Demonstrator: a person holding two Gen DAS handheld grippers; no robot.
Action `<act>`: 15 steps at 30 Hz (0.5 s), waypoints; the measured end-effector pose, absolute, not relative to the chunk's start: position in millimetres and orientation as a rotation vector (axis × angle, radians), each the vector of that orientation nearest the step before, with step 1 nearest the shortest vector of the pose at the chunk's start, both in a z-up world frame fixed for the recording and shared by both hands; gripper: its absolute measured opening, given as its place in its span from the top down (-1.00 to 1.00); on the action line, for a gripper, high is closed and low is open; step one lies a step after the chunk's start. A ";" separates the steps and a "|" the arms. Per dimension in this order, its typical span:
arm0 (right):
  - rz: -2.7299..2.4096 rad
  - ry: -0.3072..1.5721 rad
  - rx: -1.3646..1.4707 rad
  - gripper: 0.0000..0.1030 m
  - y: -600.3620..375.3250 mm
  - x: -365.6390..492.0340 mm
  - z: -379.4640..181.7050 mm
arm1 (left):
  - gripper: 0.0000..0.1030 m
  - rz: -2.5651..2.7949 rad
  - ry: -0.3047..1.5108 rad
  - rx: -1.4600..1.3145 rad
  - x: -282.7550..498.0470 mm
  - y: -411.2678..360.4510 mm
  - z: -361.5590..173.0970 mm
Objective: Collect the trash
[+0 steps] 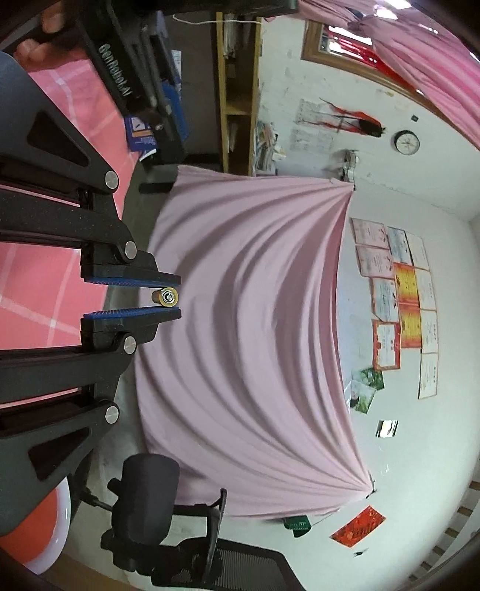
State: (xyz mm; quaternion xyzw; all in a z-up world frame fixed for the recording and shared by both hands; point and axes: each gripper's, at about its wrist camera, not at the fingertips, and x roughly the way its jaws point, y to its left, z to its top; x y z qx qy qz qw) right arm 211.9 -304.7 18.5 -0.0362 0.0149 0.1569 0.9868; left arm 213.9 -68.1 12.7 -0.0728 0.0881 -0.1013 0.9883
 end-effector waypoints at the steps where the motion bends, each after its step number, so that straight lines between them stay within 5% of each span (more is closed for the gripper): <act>1: 0.318 0.036 -0.066 0.84 -307.2 212.0 18.6 | 0.54 -0.213 0.209 -0.143 215.6 -70.1 10.3; 6: 0.360 0.159 -0.033 0.84 -312.4 225.0 10.4 | 0.53 -0.215 0.398 -0.158 232.7 -67.1 -3.3; 15: 0.405 0.318 -0.039 0.84 -305.8 244.0 -3.9 | 0.19 -0.264 0.813 -0.279 285.2 -58.0 -38.5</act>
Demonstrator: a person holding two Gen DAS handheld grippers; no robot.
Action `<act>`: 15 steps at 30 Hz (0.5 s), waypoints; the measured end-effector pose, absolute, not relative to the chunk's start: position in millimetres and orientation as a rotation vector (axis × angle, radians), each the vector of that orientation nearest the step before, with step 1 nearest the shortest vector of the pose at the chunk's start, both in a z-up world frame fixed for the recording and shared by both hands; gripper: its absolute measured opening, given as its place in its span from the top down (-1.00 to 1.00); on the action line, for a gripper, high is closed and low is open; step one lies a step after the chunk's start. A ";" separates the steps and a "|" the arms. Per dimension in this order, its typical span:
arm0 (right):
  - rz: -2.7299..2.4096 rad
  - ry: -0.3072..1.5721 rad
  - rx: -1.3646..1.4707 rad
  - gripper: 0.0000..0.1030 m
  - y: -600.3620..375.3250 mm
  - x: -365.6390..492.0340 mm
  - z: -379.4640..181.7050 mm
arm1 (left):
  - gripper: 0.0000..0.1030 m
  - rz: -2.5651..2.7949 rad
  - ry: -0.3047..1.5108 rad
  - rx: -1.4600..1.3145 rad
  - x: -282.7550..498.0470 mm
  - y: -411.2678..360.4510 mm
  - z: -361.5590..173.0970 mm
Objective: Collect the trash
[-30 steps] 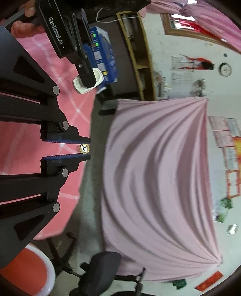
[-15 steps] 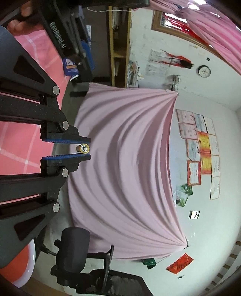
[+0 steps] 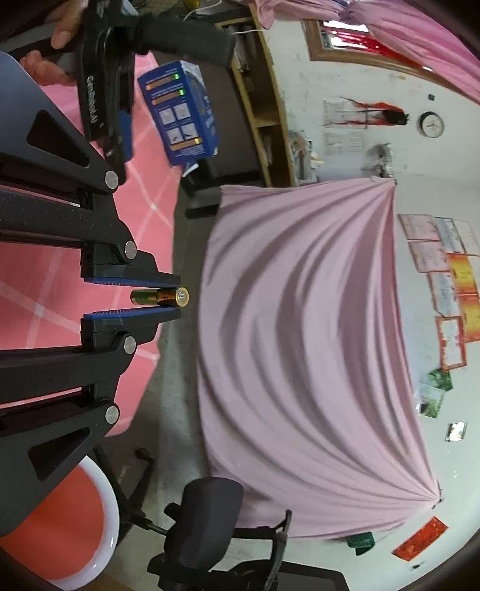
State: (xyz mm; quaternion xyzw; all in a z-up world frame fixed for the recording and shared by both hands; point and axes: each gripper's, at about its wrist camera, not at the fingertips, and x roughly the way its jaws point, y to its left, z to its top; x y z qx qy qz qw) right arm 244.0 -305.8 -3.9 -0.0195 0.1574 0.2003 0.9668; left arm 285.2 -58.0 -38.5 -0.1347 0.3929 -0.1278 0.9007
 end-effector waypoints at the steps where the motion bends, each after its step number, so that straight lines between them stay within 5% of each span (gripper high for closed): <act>1: 0.407 0.325 -0.041 0.84 -306.2 244.1 -5.8 | 0.19 -0.280 0.862 -0.280 289.7 -60.7 -44.2; 12: 0.425 0.408 -0.045 0.84 -302.5 250.2 -18.0 | 0.09 -0.357 0.919 -0.153 291.0 -79.4 -47.9; 15: 0.422 0.419 -0.028 0.84 -308.3 251.2 -17.9 | 0.43 -0.367 0.920 -0.110 291.1 -88.4 -52.0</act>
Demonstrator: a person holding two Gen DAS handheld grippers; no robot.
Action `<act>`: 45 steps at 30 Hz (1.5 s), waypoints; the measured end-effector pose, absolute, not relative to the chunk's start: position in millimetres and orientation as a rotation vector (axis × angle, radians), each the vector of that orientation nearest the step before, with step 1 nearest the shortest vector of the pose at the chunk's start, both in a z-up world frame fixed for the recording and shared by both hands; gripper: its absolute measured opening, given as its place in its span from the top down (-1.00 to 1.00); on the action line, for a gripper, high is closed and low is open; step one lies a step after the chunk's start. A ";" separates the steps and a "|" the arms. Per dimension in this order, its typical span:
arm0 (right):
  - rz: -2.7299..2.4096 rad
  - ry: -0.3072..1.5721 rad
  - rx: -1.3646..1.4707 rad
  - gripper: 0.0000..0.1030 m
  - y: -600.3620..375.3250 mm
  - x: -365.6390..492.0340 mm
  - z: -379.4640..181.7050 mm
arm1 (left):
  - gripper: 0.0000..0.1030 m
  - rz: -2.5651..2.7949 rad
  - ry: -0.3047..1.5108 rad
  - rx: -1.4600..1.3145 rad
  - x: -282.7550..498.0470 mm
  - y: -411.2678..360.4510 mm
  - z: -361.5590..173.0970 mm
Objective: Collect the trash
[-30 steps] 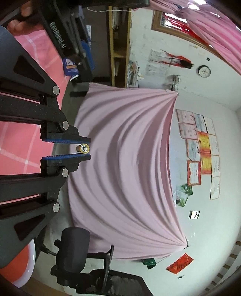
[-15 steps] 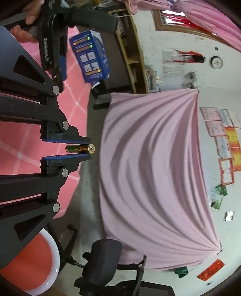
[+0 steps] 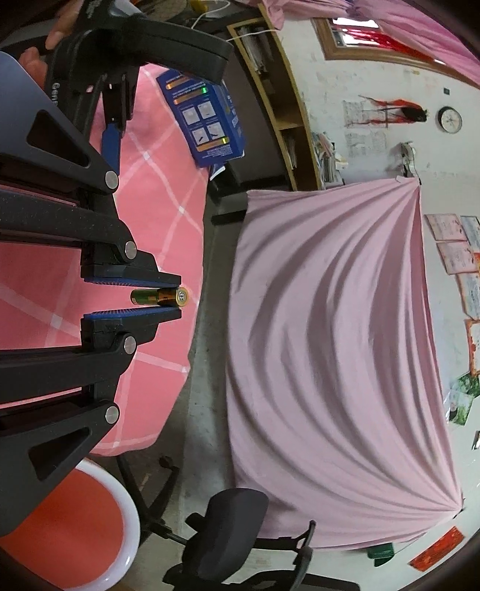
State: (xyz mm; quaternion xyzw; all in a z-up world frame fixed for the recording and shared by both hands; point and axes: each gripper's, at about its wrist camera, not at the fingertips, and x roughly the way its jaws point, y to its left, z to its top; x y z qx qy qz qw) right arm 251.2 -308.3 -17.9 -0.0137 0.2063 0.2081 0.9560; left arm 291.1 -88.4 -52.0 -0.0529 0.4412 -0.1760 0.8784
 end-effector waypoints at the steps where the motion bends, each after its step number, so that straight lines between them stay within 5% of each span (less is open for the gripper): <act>1: 0.423 0.422 -0.023 0.84 -309.9 251.6 -17.9 | 0.56 -0.366 0.924 -0.099 291.3 -90.9 -54.0; 9: 0.423 0.409 0.002 0.84 -321.3 245.5 -15.1 | 0.56 -0.339 0.881 -0.076 287.5 -96.1 -55.0; 27: 0.272 0.110 0.076 0.84 -405.7 197.7 22.5 | 0.56 -0.412 0.300 -0.102 223.8 -179.4 35.7; 45: 0.102 0.154 0.187 0.83 -498.8 182.3 10.3 | 0.56 -0.606 0.347 0.012 231.8 -317.4 34.1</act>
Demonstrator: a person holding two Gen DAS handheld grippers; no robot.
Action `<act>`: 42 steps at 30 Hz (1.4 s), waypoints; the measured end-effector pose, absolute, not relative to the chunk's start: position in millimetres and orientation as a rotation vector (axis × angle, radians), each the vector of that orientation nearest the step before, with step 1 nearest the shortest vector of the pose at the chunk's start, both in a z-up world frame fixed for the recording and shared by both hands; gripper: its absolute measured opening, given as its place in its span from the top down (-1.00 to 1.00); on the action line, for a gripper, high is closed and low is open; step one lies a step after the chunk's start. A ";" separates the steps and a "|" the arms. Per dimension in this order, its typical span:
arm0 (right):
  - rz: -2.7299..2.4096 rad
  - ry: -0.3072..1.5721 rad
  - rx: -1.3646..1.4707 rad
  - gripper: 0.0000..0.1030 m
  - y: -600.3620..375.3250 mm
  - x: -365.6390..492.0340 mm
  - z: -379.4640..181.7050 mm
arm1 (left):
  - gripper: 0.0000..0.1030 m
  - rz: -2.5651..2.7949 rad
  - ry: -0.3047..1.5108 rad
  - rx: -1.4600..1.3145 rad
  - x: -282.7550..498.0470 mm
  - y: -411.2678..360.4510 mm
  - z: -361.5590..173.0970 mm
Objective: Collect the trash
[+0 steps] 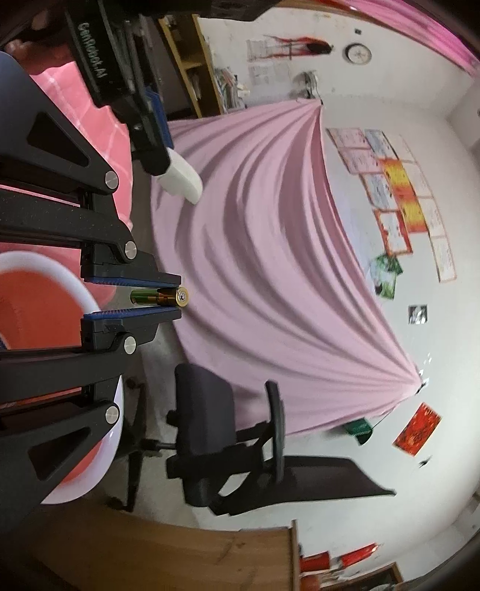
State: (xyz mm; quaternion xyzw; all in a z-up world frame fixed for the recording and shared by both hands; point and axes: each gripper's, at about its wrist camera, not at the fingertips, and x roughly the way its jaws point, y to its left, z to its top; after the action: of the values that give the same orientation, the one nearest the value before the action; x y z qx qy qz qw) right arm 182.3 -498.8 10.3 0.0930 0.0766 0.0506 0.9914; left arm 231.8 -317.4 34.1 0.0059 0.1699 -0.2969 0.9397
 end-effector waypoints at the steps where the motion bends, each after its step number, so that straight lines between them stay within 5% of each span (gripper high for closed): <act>1: 0.097 0.164 0.197 0.83 -502.6 183.0 8.9 | 0.56 -0.611 0.358 0.015 233.2 -322.3 32.6; 21: 0.034 0.297 0.278 0.74 -526.8 188.0 4.8 | 0.55 -0.623 0.552 -0.054 233.6 -318.2 21.1; 30: 0.029 0.261 0.205 -0.01 -493.4 139.1 17.8 | 0.41 -0.532 0.491 -0.093 185.5 -254.4 38.8; 33: 0.034 0.259 0.179 -0.10 -473.8 113.0 20.3 | 0.14 -0.490 0.469 -0.090 161.4 -226.9 41.1; 36: 0.024 0.256 0.174 -0.56 -456.3 86.3 20.6 | 0.03 -0.458 0.452 -0.086 136.6 -202.2 40.2; 38: 0.018 0.249 0.177 -0.67 -445.2 67.4 20.3 | -0.16 -0.435 0.449 -0.084 116.8 -183.5 37.8; 42: -0.009 0.242 0.167 -1.00 -427.7 39.5 18.2 | -0.71 -0.399 0.406 -0.077 78.2 -156.5 31.1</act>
State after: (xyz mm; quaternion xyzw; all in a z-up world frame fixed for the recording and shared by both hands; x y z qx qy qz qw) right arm 39.5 -427.7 18.2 0.0831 0.1208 -0.0046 0.9892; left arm 78.2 -156.5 31.1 -0.0379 0.2003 -0.1967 0.9590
